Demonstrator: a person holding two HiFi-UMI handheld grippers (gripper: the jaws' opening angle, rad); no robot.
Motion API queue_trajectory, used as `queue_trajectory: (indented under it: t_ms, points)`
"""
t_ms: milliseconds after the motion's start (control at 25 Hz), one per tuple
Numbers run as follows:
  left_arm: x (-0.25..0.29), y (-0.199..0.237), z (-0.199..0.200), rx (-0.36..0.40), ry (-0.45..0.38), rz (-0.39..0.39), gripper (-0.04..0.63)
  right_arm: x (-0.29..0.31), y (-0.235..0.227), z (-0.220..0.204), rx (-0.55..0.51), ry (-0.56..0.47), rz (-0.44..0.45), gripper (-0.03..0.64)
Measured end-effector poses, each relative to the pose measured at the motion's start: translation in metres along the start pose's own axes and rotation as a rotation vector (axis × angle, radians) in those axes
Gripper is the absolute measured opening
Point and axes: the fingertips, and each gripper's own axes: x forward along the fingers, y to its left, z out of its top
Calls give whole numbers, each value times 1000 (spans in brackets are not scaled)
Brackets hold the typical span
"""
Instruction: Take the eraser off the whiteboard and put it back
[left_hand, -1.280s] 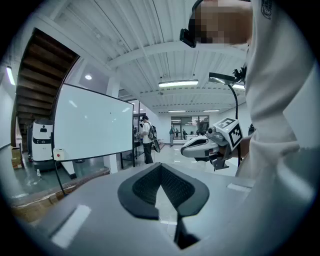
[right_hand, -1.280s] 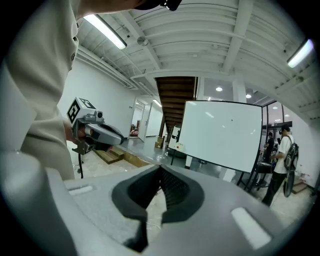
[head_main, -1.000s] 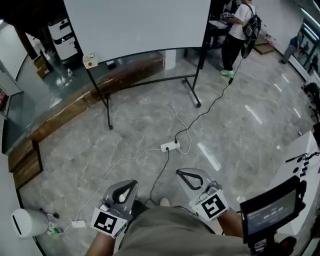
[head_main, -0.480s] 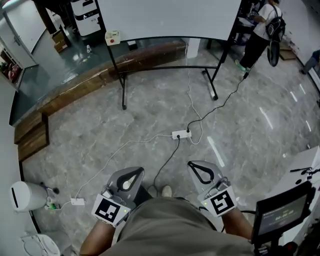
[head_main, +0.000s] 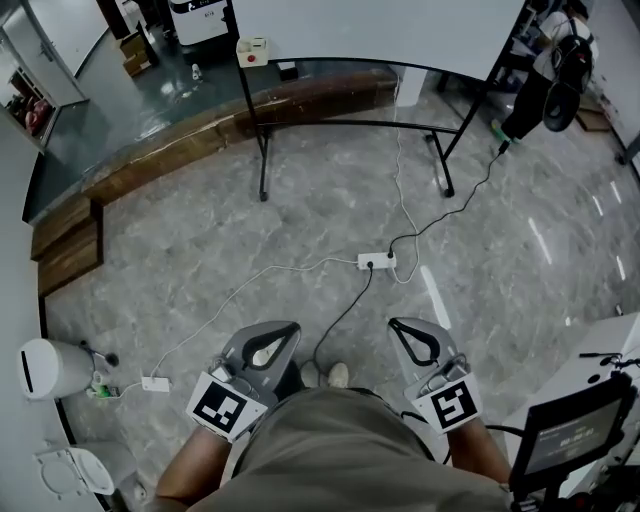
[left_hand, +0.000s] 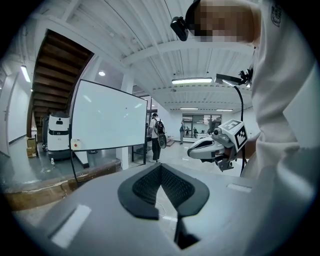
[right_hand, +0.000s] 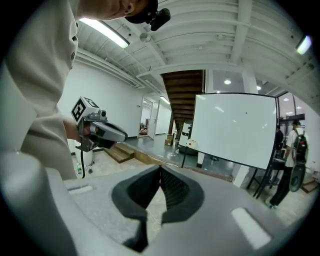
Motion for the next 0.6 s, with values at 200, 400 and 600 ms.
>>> queue_trajectory:
  t_ms: [200, 400, 600]
  points:
    - [-9, 40, -6, 22, -11, -17, 6, 43, 9, 19, -22, 8, -3, 3]
    - [-33, 101, -3, 14, -29, -6, 6, 106, 23, 52, -57, 14, 5, 3]
    - [-65, 170, 3, 10, -45, 24, 6, 171, 42, 81, -65, 33, 35, 3]
